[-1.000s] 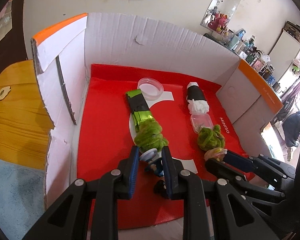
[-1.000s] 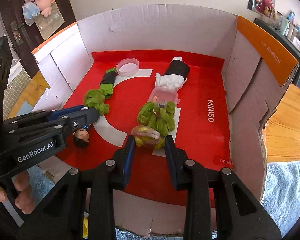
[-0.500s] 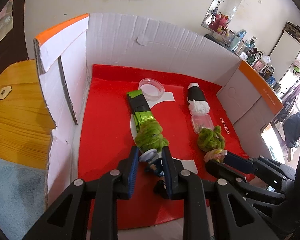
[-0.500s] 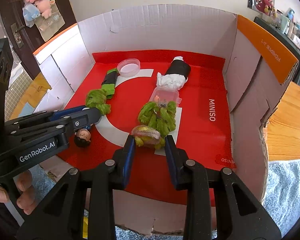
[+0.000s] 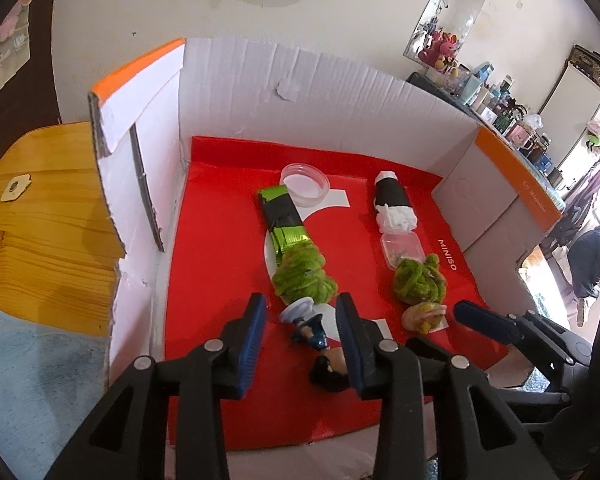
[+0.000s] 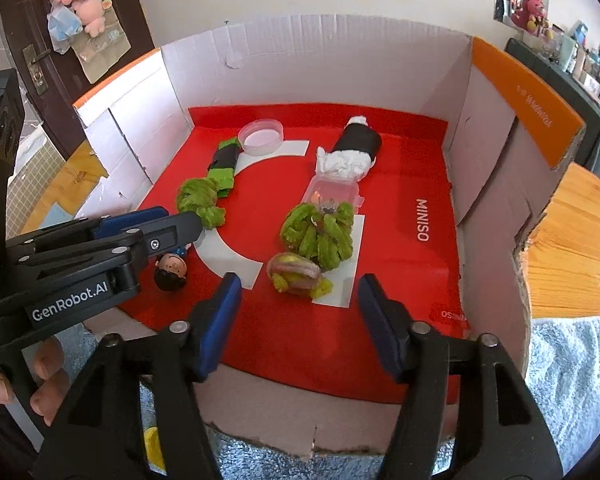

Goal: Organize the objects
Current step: 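Withdraw both tools from the box back over the towel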

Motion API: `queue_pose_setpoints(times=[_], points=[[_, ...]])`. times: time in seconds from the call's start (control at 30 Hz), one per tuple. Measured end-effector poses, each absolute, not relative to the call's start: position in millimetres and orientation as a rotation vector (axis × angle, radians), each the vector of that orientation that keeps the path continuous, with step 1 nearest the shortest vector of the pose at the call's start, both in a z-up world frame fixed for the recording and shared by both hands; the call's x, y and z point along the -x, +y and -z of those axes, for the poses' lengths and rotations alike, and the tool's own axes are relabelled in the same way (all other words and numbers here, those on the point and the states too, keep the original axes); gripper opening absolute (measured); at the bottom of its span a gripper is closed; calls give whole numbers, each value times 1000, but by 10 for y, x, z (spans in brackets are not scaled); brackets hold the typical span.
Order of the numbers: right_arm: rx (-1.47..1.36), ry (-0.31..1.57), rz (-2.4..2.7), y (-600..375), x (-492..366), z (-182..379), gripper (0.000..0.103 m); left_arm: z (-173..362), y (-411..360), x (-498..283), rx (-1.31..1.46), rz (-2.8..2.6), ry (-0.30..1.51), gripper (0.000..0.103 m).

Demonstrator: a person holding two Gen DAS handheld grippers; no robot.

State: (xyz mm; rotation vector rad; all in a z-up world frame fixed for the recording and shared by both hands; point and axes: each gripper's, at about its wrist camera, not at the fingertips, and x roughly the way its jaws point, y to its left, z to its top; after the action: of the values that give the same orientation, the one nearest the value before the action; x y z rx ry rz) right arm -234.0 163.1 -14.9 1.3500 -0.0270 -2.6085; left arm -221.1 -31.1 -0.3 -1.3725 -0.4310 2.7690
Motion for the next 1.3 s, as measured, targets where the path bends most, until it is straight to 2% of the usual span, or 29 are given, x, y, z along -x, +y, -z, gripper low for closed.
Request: queue_pose_setpoints(times=[0.3, 0.43, 0.63, 0.73, 0.9, 1.17, 1.23, 1.3], points=[[-1332, -33, 2611, 1632, 2258, 93, 60, -100, -300, 2113, 1344, -2784, -427, 38], [-1318, -35, 2618, 1640, 2190, 50, 60, -165, -291, 2054, 1326, -2811, -415, 49], [-1291, -27, 2631, 1639, 2076, -33, 60, -271, -273, 1938, 1295, -2834, -395, 50], [-1274, -20, 2642, 1646, 2000, -81, 60, -327, -269, 1870, 1279, -2847, -396, 59], [-1251, -21, 2656, 1666, 1879, -146, 66, -404, -265, 1757, 1256, -2865, -391, 61], [-1217, -12, 2683, 1698, 1664, -250, 73, -491, -250, 1557, 1223, -2915, -378, 85], [-1213, -12, 2687, 1709, 1620, -263, 74, -507, -244, 1492, 1220, -2933, -367, 88], [-1206, -17, 2693, 1726, 1565, -280, 80, -518, -234, 1437, 1220, -2941, -358, 89]])
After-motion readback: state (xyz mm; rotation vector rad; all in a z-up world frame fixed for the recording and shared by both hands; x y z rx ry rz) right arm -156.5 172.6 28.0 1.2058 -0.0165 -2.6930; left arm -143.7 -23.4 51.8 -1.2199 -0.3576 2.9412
